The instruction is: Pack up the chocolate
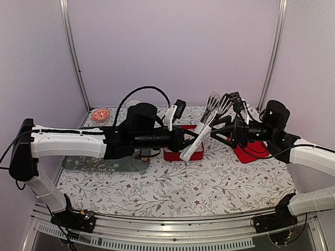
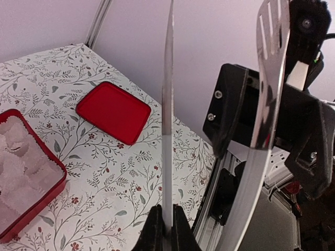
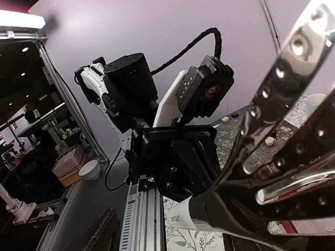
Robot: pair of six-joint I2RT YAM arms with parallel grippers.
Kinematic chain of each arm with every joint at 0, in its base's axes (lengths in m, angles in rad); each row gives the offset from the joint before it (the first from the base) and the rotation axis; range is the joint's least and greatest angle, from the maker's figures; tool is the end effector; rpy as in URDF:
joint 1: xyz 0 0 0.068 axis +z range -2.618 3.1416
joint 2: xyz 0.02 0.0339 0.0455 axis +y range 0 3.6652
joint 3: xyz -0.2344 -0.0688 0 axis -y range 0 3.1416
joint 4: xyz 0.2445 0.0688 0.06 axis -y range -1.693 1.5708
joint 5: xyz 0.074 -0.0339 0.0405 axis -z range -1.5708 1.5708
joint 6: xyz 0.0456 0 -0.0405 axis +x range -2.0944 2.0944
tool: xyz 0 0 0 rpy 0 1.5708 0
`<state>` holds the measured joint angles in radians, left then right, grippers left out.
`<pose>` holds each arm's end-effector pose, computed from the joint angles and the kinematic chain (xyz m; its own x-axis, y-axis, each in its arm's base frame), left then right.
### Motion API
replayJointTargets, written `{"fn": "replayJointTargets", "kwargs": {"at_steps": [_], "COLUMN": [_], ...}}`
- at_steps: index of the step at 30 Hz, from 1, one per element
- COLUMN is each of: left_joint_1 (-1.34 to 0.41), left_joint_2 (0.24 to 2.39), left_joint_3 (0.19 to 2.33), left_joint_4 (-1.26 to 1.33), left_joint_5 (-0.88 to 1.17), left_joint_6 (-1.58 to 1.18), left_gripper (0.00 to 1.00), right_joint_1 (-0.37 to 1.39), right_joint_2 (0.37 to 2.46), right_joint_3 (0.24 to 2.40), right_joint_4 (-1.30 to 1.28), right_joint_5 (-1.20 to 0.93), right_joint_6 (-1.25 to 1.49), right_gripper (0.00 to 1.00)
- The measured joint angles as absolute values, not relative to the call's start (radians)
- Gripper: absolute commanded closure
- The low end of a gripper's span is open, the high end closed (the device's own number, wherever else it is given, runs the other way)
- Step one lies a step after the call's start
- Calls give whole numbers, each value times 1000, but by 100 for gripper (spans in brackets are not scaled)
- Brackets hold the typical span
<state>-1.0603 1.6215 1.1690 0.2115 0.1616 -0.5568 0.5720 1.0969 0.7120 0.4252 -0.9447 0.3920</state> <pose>0.1859 -0.3470 0.2663 -0.5944 -0.0060 -0.8041 0.7342 0.4037 -0.5458 0.2010 0.1733 0.2899 -0.3500 0.0409 -0.9359 -0.9352 0.0420 0.3516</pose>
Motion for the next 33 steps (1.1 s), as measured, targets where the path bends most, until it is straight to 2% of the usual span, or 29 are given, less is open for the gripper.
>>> {"fn": "replayJointTargets", "kwargs": {"at_steps": [7, 11, 12, 25, 26, 30, 31, 33], "left_joint_1": [-1060, -1060, -1061, -1010, -1009, -999, -983, -952], "left_joint_2": [1619, 1619, 1619, 1570, 1570, 1561, 1549, 1515], "left_joint_3": [1158, 1156, 1155, 965, 965, 966, 966, 964], "left_joint_4": [259, 277, 283, 534, 542, 552, 547, 542], "left_joint_5": [183, 198, 207, 329, 342, 395, 400, 409], "left_joint_6": [-582, -608, -622, -883, -876, -789, -764, -717], "left_gripper": [100, 100, 100, 100, 93, 35, 30, 9], "right_joint_1": [648, 669, 669, 723, 725, 725, 719, 717], "right_joint_2": [1165, 1179, 1181, 1203, 1203, 1203, 1202, 1202], "right_joint_3": [715, 718, 720, 731, 731, 734, 735, 743], "right_joint_4": [494, 531, 540, 561, 561, 565, 568, 564], "right_joint_5": [-932, -919, -903, -871, -870, -898, -922, -941], "right_joint_6": [395, 402, 397, 379, 379, 382, 380, 381], "right_gripper": [61, 96, 100, 100, 100, 100, 100, 100]}}
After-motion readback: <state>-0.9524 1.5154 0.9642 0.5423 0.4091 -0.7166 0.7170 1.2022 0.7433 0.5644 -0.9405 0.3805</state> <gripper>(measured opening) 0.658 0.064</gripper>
